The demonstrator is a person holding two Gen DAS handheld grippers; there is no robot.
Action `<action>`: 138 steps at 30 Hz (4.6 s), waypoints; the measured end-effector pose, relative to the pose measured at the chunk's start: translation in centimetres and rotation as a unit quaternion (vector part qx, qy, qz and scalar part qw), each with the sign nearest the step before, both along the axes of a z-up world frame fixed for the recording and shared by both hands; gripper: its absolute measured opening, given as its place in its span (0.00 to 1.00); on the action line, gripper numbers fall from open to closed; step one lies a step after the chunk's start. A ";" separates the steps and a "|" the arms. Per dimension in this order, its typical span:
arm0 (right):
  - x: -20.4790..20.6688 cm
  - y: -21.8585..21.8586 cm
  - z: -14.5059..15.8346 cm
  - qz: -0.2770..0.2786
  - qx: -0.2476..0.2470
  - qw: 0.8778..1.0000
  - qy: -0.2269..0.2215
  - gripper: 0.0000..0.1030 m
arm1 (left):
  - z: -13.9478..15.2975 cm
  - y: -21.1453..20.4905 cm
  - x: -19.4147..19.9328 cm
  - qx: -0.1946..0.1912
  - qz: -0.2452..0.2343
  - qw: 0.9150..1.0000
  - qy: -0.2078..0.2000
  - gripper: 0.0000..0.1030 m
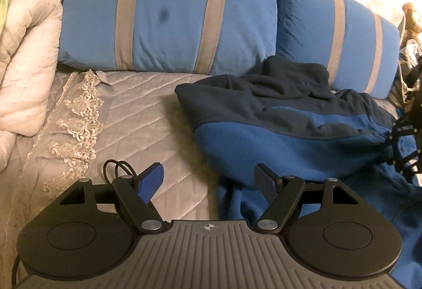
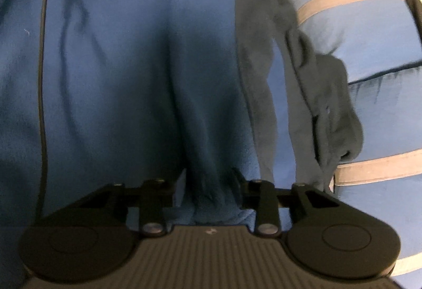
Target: Fold clothes
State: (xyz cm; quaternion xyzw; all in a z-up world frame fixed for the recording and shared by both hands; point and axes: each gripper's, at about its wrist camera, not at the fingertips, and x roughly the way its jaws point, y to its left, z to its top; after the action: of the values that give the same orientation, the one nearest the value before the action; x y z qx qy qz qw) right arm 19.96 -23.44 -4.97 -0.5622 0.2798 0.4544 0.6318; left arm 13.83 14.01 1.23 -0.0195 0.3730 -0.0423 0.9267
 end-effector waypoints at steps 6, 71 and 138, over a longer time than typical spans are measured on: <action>0.6 0.6 0.3 0.014 -0.019 0.999 -0.039 0.07 | 0.1 0.3 -0.2 -0.003 0.007 1.000 0.001 0.73; 5.0 6.7 17.8 -0.043 0.129 0.906 -0.400 0.07 | -1.7 -6.1 7.2 0.137 -0.013 0.989 -0.052 0.73; 11.8 2.6 12.3 -0.145 0.120 0.911 -0.368 0.07 | -5.9 -2.9 5.2 0.150 -0.118 0.981 -0.026 0.12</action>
State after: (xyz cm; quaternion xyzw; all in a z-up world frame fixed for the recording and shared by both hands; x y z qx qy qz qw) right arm 31.75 -20.87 7.30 -0.5625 0.0494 0.1487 0.8118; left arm 19.07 11.08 -4.68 0.1651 0.3503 -0.0951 0.9170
